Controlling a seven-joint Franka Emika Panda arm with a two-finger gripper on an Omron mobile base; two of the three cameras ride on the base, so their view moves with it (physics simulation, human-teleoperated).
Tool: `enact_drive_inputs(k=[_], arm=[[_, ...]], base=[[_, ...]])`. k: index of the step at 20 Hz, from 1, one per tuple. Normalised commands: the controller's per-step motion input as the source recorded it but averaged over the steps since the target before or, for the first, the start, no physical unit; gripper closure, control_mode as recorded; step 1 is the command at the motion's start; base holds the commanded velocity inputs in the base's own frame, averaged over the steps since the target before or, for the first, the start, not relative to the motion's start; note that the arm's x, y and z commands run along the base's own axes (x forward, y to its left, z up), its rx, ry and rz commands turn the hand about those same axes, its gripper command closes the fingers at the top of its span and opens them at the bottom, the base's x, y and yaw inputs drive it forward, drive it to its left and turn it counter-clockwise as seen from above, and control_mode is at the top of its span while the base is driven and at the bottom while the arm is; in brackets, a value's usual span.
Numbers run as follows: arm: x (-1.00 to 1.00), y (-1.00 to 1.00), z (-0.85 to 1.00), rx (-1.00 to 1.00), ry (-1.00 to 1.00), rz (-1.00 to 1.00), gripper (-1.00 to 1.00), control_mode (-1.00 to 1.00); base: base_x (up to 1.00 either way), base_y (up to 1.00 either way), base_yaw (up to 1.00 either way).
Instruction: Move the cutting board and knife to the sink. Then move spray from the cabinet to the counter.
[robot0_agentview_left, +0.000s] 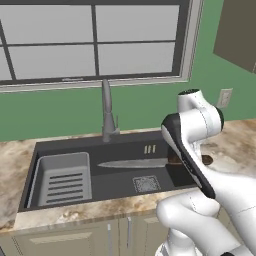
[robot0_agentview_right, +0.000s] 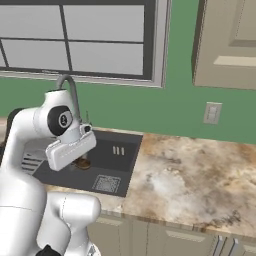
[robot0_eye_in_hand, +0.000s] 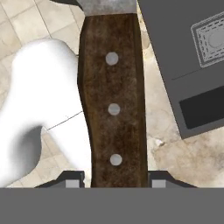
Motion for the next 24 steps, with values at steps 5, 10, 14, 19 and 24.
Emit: enact_drive_inputs(k=[5, 10, 14, 19, 24], arm=[[0.24, -0.03, -0.14, -0.03, 0.01, 0.01, 1.00, -1.00], [0.30, -0.11, -0.14, -0.05, 0.02, -0.03, 1.00, -1.00], [0.22, -0.06, -0.13, -0.05, 0.04, -0.11, 1.00, -1.00], [0.19, 0.00, -0.15, -0.06, 0.00, -0.21, 1.00, -1.00], [0.16, 0.00, -0.21, -0.05, 0.02, -0.12, 1.00, -1.00]], base=[[0.00, 0.00, 0.00], [0.00, 0.00, 0.00], [0.00, 0.00, 0.00], [0.00, 0.00, 0.00], [0.00, 0.00, 0.00]])
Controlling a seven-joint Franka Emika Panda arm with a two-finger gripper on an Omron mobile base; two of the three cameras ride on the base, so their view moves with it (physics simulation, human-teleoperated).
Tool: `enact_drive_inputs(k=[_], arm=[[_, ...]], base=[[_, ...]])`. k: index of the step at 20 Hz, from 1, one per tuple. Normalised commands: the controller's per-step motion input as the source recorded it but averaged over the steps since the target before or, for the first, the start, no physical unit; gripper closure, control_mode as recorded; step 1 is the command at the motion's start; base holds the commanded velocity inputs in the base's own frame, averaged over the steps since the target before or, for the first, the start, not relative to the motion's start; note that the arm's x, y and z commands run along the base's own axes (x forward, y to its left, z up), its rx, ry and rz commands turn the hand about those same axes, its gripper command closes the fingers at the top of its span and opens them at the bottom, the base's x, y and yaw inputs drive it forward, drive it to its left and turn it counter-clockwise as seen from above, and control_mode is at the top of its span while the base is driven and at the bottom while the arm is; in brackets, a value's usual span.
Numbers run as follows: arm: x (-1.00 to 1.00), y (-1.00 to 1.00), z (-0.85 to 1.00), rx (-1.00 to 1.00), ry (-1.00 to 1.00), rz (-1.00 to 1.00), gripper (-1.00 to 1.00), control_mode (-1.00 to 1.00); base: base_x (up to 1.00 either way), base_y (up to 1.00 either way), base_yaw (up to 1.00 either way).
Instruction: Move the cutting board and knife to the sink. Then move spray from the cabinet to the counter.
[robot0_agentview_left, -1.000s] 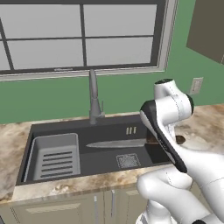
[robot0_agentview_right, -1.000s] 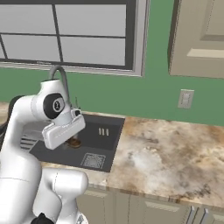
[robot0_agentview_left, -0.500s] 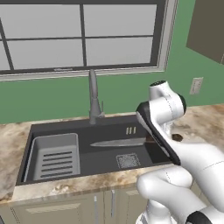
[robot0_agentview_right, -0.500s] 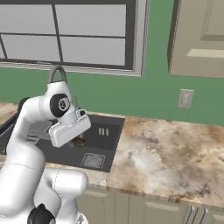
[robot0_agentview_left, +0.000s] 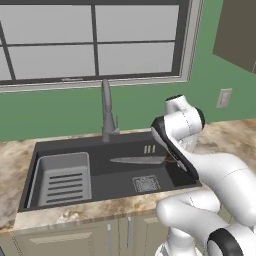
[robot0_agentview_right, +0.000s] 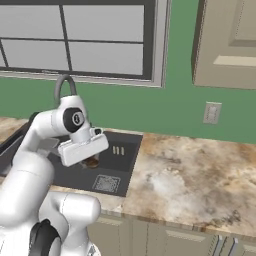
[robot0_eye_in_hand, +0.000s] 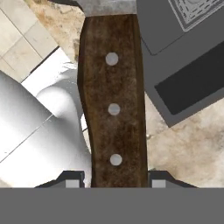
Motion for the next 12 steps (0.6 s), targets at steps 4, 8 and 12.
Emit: enact_drive_inputs(k=[4, 8, 12], arm=[[0.23, 0.00, -0.24, -0.06, 0.01, -0.04, 1.00, -1.00], [0.27, 0.00, -0.30, -0.08, 0.00, 0.00, 1.00, -1.00], [0.30, 0.06, -0.36, -0.09, 0.00, 0.03, 1.00, -1.00]], base=[[0.00, 0.00, 0.00], [0.00, 0.00, 0.00], [0.00, 0.00, 0.00]])
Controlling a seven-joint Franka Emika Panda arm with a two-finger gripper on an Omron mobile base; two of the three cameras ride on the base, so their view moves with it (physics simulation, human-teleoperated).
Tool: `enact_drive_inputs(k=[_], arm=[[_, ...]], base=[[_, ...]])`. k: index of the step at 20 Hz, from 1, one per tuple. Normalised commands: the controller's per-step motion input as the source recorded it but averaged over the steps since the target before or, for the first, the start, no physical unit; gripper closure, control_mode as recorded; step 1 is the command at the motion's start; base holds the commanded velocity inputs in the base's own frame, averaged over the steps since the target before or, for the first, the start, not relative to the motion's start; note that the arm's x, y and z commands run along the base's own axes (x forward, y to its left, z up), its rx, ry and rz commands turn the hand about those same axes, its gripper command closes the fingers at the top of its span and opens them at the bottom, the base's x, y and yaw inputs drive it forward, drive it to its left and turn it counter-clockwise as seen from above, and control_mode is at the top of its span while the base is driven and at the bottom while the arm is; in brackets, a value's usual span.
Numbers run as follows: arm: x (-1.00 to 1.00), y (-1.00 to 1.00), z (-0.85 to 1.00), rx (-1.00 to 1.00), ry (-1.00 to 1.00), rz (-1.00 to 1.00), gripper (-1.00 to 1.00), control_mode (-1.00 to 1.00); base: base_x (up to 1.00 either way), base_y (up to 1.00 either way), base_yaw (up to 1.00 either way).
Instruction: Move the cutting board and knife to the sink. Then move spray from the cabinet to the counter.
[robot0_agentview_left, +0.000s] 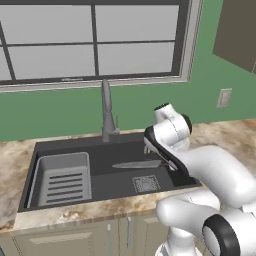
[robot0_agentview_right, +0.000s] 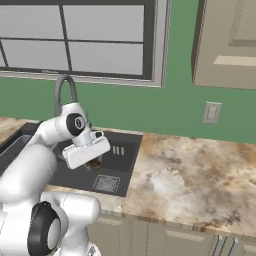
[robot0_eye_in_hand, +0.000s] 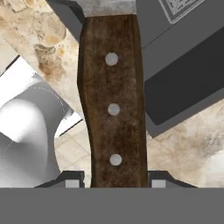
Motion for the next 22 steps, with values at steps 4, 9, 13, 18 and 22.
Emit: enact_drive_inputs(k=[4, 9, 13, 18, 22], arm=[[0.28, 0.12, -0.35, -0.12, 0.00, 0.02, 1.00, -1.00], [0.28, 0.13, -0.26, -0.05, 0.00, 0.02, 1.00, -1.00], [0.32, 0.02, -0.27, 0.00, -0.07, 0.10, 1.00, -1.00], [0.20, 0.00, -0.23, 0.03, -0.11, 0.07, 1.00, -1.00], [0.16, 0.00, -0.30, 0.07, -0.02, 0.03, 1.00, -1.00]], base=[[0.00, 0.00, 0.00], [0.00, 0.00, 0.00], [0.00, 0.00, 0.00], [0.00, 0.00, 0.00], [0.00, 0.00, 0.00]])
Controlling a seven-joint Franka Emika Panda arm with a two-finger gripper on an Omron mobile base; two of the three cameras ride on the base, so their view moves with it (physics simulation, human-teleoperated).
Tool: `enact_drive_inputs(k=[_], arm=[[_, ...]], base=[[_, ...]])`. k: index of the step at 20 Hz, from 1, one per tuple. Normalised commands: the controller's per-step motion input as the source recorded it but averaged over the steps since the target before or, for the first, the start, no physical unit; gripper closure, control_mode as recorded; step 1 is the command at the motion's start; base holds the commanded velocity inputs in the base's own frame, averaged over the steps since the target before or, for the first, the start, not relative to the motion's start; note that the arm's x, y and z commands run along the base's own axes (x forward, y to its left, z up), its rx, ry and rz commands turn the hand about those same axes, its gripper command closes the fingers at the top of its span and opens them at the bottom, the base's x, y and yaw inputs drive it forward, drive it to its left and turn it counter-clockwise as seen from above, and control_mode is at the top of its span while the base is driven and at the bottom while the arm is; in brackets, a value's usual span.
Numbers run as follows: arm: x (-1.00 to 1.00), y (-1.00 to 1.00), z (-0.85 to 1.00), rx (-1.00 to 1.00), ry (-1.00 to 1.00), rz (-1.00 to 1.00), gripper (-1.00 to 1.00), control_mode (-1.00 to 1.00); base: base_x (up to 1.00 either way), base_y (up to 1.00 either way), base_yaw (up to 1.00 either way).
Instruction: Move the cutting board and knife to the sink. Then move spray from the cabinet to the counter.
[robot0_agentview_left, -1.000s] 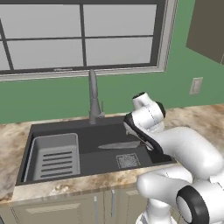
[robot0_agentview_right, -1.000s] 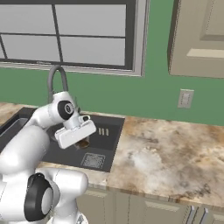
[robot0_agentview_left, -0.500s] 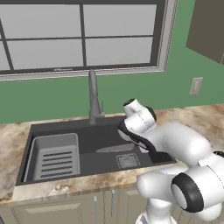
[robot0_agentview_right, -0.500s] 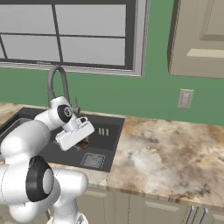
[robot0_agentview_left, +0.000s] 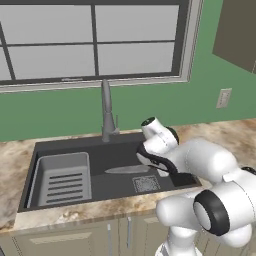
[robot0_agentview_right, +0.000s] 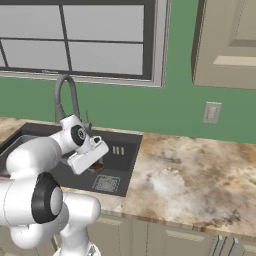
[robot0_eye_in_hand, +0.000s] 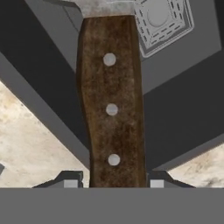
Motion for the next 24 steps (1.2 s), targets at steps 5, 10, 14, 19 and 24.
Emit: enact_drive_inputs(k=[5, 10, 14, 19, 24], arm=[[0.20, 0.00, -0.35, 0.03, 0.01, 0.00, 1.00, -1.00], [0.27, 0.00, -0.37, 0.00, 0.02, 0.00, 1.00, -1.00], [0.23, 0.00, -0.36, 0.00, 0.00, 0.00, 1.00, -1.00], [0.30, 0.01, -0.40, 0.00, 0.00, 0.00, 1.00, -1.00], [0.33, 0.01, -0.39, 0.00, 0.00, 0.00, 1.00, -1.00]], base=[[0.00, 0.00, 0.00], [0.00, 0.00, 0.00], [0.00, 0.00, 0.00], [0.00, 0.00, 0.00], [0.00, 0.00, 0.00]])
